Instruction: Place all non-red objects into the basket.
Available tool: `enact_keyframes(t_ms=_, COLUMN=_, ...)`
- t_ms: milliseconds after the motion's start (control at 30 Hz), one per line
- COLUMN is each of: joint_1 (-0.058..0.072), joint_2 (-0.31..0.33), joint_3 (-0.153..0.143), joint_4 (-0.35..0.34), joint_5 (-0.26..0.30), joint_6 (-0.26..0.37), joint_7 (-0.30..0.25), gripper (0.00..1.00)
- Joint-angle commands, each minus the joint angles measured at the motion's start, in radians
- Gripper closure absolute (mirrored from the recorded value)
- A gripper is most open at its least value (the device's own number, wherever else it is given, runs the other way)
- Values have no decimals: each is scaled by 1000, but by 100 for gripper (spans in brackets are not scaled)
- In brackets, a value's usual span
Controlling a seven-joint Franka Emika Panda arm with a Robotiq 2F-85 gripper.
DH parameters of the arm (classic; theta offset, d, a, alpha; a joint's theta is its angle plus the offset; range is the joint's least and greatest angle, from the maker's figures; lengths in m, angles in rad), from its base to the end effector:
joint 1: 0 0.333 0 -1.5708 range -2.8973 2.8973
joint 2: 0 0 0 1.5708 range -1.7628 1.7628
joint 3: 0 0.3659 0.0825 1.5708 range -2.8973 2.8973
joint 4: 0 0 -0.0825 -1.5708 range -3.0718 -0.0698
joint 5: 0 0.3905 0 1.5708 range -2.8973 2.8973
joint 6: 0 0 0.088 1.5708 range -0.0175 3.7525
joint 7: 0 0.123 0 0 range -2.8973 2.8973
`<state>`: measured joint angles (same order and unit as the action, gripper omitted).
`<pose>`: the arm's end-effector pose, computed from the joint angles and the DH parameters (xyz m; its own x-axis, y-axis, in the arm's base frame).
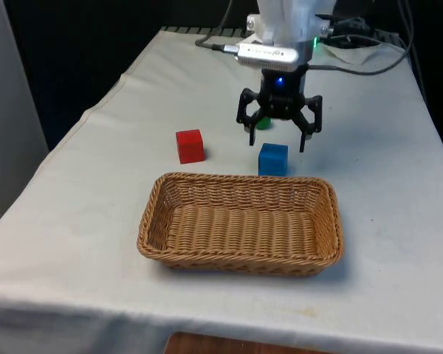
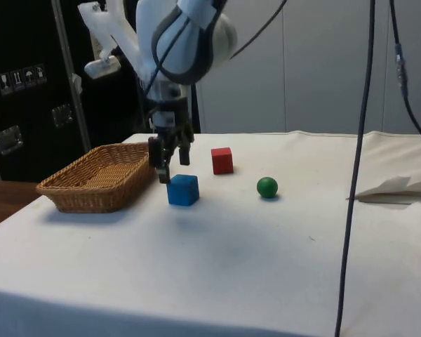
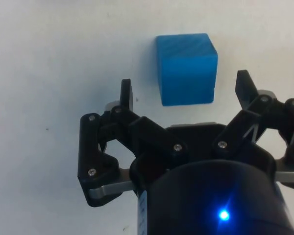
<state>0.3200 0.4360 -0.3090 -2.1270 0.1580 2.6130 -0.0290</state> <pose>0.6077 0.0092 0.2416 0.9952 -0.0599 0.0780 -0.0632 -0.9971 0.0414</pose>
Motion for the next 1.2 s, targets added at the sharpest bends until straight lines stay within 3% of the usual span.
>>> enact_keyframes(t_ms=0, joint_1=-10, joint_2=11, joint_3=16, joint_4=-3, joint_5=21, joint_6=21, joint_7=-16, gripper=0)
enact_keyframes(t_ms=133, joint_1=-10, joint_2=37, joint_3=18, joint_4=-1, joint_5=21, joint_6=38, joint_7=-16, gripper=0)
enact_keyframes(t_ms=167, joint_1=0, joint_2=37, joint_3=3, joint_4=1, joint_5=4, joint_6=29, joint_7=-1, gripper=0)
enact_keyframes(t_ms=200, joint_1=-10, joint_2=41, joint_3=18, joint_4=0, joint_5=20, joint_6=42, joint_7=-16, gripper=0)
enact_keyframes(t_ms=367, joint_1=-7, joint_2=60, joint_3=16, joint_4=0, joint_5=15, joint_6=66, joint_7=-13, gripper=0)
enact_keyframes(t_ms=400, joint_1=1, joint_2=58, joint_3=5, joint_4=1, joint_5=4, joint_6=53, joint_7=-2, gripper=0)
enact_keyframes(t_ms=433, joint_1=-6, joint_2=63, joint_3=15, joint_4=0, joint_5=14, joint_6=68, joint_7=-12, gripper=0)
enact_keyframes(t_ms=633, joint_1=-11, joint_2=93, joint_3=23, joint_4=6, joint_5=21, joint_6=78, joint_7=-13, gripper=0)
enact_keyframes(t_ms=667, joint_1=-10, joint_2=95, joint_3=21, joint_4=7, joint_5=20, joint_6=77, joint_7=-12, gripper=0)
enact_keyframes(t_ms=700, joint_1=1, joint_2=96, joint_3=8, joint_4=6, joint_5=7, joint_6=72, joint_7=-2, gripper=0)
enact_keyframes(t_ms=733, joint_1=-8, joint_2=96, joint_3=19, joint_4=8, joint_5=19, joint_6=77, joint_7=-11, gripper=0)
enact_keyframes(t_ms=967, joint_1=1, joint_2=99, joint_3=8, joint_4=8, joint_5=7, joint_6=76, joint_7=-2, gripper=0)
enact_keyframes(t_ms=1167, joint_1=-5, joint_2=94, joint_3=13, joint_4=2, joint_5=14, joint_6=77, joint_7=-8, gripper=0)
